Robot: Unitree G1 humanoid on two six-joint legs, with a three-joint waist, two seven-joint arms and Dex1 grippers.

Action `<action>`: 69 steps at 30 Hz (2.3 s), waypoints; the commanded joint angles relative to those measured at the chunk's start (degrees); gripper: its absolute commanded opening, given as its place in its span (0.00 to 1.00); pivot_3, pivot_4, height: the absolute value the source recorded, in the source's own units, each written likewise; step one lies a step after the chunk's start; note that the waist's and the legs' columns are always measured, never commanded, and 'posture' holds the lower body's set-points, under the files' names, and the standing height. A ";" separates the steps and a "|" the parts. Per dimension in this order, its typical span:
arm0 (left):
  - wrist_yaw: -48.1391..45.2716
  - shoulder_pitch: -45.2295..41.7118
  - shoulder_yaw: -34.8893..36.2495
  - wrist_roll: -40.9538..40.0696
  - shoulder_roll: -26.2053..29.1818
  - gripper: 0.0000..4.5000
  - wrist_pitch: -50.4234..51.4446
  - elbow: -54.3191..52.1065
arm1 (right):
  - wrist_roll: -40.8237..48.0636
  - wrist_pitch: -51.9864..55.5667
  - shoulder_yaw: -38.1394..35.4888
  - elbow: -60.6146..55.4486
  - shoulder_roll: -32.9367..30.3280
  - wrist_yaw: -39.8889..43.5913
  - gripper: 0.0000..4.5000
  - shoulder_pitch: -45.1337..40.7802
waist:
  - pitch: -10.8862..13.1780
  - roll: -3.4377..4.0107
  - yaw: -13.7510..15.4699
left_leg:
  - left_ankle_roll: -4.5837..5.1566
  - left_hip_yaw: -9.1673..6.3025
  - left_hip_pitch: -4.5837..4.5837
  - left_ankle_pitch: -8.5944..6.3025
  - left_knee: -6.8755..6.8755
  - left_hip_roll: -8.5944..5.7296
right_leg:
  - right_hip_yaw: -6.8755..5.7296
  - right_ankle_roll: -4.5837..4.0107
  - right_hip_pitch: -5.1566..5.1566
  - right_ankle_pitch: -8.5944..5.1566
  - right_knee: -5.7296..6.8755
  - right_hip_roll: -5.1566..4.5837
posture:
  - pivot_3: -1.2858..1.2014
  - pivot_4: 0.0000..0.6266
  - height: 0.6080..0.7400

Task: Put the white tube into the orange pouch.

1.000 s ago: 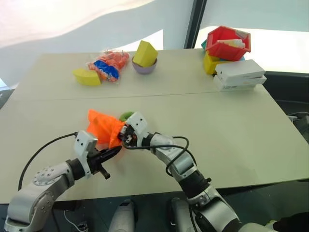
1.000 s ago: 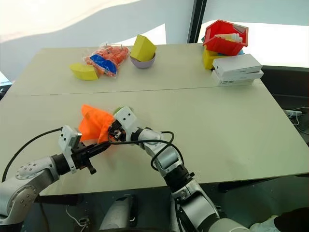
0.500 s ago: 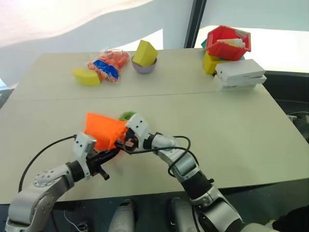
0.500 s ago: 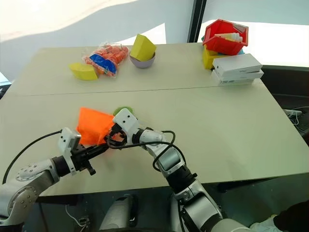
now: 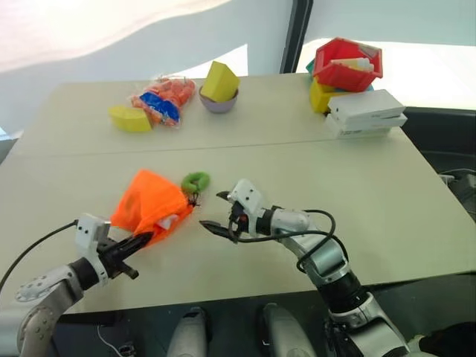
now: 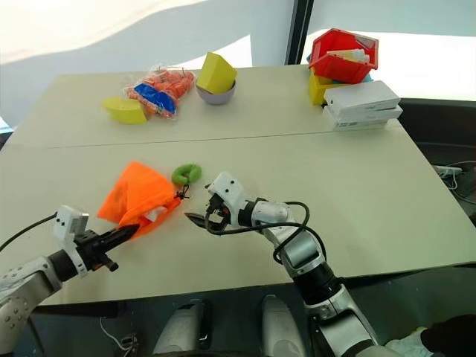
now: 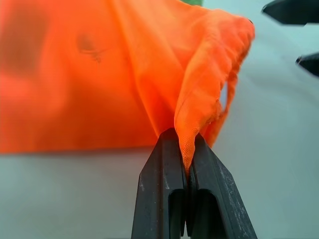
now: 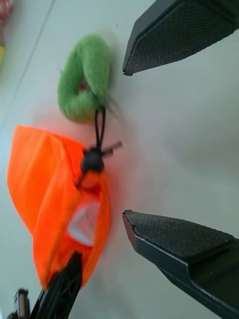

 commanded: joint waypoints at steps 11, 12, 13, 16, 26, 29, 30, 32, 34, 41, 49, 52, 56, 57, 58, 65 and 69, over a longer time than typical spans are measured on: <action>-1.22 -1.63 2.98 1.29 -1.43 0.41 -5.63 0.77 | -12.82 -25.89 4.45 28.06 5.12 -4.76 1.00 -13.92 | -0.01 -0.02 -0.06 | 0.00 0.08 -0.34 0.02 0.02 -0.02 | 0.01 0.02 -0.27 0.02 0.05 0.05 | 0.52 0.24 1.00; -1.03 -2.01 3.69 0.68 -1.37 0.53 -5.22 0.88 | -13.45 -27.59 4.60 30.33 5.50 -5.00 1.00 -14.69 | -0.01 -0.02 -0.03 | 0.00 0.06 -0.33 0.02 0.03 -0.03 | 0.00 0.02 -0.25 0.02 0.06 0.04 | 0.52 0.24 1.00; -1.06 -2.20 4.27 0.07 -1.13 0.62 -4.81 0.71 | -13.88 -29.00 4.57 32.34 5.94 -5.17 1.00 -15.30 | -0.02 -0.03 -0.07 | 0.00 0.05 -0.33 0.03 0.03 -0.03 | 0.00 0.02 -0.25 0.02 0.07 0.05 | 0.52 0.24 1.00; -1.64 -2.10 5.08 -1.21 -0.38 0.63 -3.98 -0.09 | -14.72 -32.32 3.81 37.43 7.14 -5.92 0.94 -16.69 | -0.02 -0.03 -0.11 | -0.01 0.05 -0.32 0.03 0.07 -0.03 | 0.00 0.02 -0.22 0.03 0.10 0.06 | 0.52 0.24 1.00; -2.33 -3.34 5.60 -2.34 1.33 0.63 -4.03 -1.71 | -14.56 -35.01 0.13 37.07 6.22 -7.33 0.00 -14.95 | -0.02 -0.03 -0.03 | -0.01 0.03 -0.29 0.04 0.08 -0.03 | 0.00 0.03 -0.20 0.03 0.15 0.09 | 0.52 0.24 1.00; -2.35 -4.80 5.07 -1.43 2.51 0.63 -4.39 -2.22 | -14.02 -33.46 -1.56 30.36 3.68 -7.57 0.00 -10.95 | -0.02 -0.04 0.19 | -0.01 0.02 -0.30 0.04 0.11 -0.03 | -0.01 0.03 -0.17 0.03 0.15 0.09 | 0.52 0.24 1.00; -2.23 -5.55 4.88 -1.47 3.14 0.63 -3.82 -2.57 | -13.37 -32.33 -2.36 26.97 2.62 -7.28 0.00 -8.96 | -0.03 -0.04 0.20 | -0.02 0.01 -0.31 0.04 0.12 -0.04 | -0.03 0.03 -0.16 0.03 0.15 0.08 | 0.52 0.24 1.00; -2.29 -7.16 4.48 -2.57 4.43 0.63 -2.39 -3.71 | -11.92 -29.62 -3.89 19.94 0.60 -6.33 0.00 -4.79 | -0.03 -0.05 0.31 | -0.02 0.03 -0.31 0.04 0.14 -0.05 | -0.01 0.04 -0.15 0.03 0.15 0.07 | 0.52 0.24 1.00; -2.91 -8.65 3.99 -3.69 5.55 0.63 -1.13 -4.34 | -10.38 -26.38 -5.07 13.46 -0.84 -5.46 0.00 -1.09 | -0.03 -0.04 0.17 | -0.02 0.02 -0.29 0.04 0.17 -0.05 | -0.01 0.05 -0.11 0.03 0.15 0.08 | 0.52 0.24 1.00; -8.53 -16.87 0.06 -2.99 9.71 0.97 -0.32 2.94 | -9.36 -18.86 -5.91 2.64 -2.16 -5.54 0.00 3.96 | -0.02 -0.03 -0.04 | -0.01 -0.02 -0.02 0.05 0.12 0.01 | 0.00 0.03 -0.04 0.02 0.33 0.27 | 0.52 0.24 1.00; -16.03 -31.69 -13.62 2.88 8.29 0.97 -3.89 11.16 | -9.47 -17.92 -5.89 1.59 -2.28 -5.90 0.00 2.98 | -0.02 -0.06 0.29 | -0.01 0.04 0.00 0.05 0.22 -0.09 | 0.00 0.07 0.14 0.01 0.22 0.15 | 0.52 0.24 1.00; -18.04 -36.80 -19.30 9.18 6.41 0.97 -10.02 17.27 | -8.70 -16.87 -6.82 1.01 -2.07 -6.30 0.00 2.61 | -0.02 -0.07 0.28 | -0.01 0.01 0.02 0.06 0.24 -0.11 | -0.01 0.08 0.18 0.01 0.23 0.18 | 0.52 0.24 1.00; -18.28 -38.88 -20.70 13.36 4.58 0.97 -16.44 20.63 | -3.84 -11.21 -10.40 -2.77 -1.62 -6.42 0.00 4.09 | -0.02 -0.07 0.02 | 0.00 0.00 0.01 0.06 0.21 -0.08 | -0.02 0.11 0.16 0.01 0.24 0.20 | 0.52 0.24 1.00; -18.13 -38.77 -20.53 13.81 4.19 0.97 -17.42 20.59 | -2.61 -9.61 -11.34 -3.94 -1.73 -6.41 0.00 4.69 | -0.02 -0.07 0.02 | 0.00 0.00 0.01 0.06 0.22 -0.07 | -0.02 0.12 0.16 0.01 0.24 0.21 | 0.52 0.24 1.00; -18.04 -38.52 -20.39 14.16 3.90 0.97 -18.16 20.40 | -1.61 -8.29 -12.02 -4.94 -1.86 -6.35 0.00 5.19 | -0.02 -0.07 0.10 | 0.00 -0.01 0.01 0.06 0.18 -0.07 | -0.02 0.15 0.15 0.00 0.25 0.21 | 0.52 0.24 1.00; -14.08 -31.65 -19.85 17.60 1.85 0.97 -24.33 12.09 | 4.37 -0.96 -13.52 -11.38 -2.64 -5.03 0.00 8.77 | -0.02 -0.07 0.22 | 0.00 -0.01 0.01 0.06 0.22 -0.07 | 0.00 0.17 0.16 -0.02 0.28 0.18 | 0.52 0.24 1.00; -10.39 -28.54 -19.81 19.96 0.45 0.97 -25.92 7.43 | 5.96 0.59 -13.28 -12.31 -2.64 -4.91 0.00 9.28 | -0.02 -0.07 0.43 | 0.00 -0.04 0.02 0.06 0.27 -0.06 | -0.01 0.16 0.19 -0.02 0.30 0.18 | 0.52 0.24 1.00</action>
